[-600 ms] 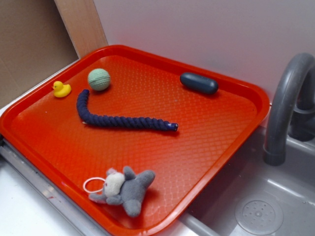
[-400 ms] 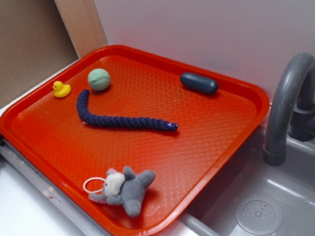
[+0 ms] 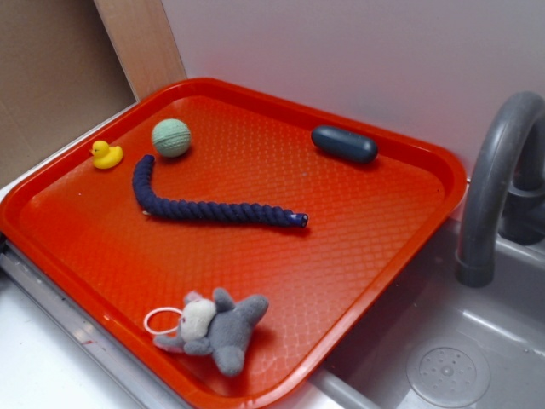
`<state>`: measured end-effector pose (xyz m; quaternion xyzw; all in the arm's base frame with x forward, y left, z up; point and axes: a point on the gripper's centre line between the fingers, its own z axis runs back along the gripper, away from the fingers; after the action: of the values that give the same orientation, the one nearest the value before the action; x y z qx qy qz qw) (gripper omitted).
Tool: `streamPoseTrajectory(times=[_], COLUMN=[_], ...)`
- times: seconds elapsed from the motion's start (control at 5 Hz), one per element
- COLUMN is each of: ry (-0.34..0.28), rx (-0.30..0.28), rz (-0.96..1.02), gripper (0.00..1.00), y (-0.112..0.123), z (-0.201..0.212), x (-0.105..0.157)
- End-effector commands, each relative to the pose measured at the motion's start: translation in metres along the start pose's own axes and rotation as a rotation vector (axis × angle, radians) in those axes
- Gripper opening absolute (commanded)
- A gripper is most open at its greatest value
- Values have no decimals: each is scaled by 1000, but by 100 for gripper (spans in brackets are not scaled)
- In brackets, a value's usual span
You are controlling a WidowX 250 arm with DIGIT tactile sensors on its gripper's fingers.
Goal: Grab the green ball.
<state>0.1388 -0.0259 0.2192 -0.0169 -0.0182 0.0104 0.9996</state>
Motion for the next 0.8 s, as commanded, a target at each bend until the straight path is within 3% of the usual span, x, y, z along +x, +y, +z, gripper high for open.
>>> streamPoseTrajectory(times=[0.0, 0.2, 0.4, 0.6], ry=[-173, -154, -101, -35], rx=[1, -6, -64, -39], rz=[-15, -55, -122, -184], gripper=[100, 100, 100, 100], y=[-16, -32, -61, -79], z=[-16, -52, -87, -119], x=[76, 116, 134, 133])
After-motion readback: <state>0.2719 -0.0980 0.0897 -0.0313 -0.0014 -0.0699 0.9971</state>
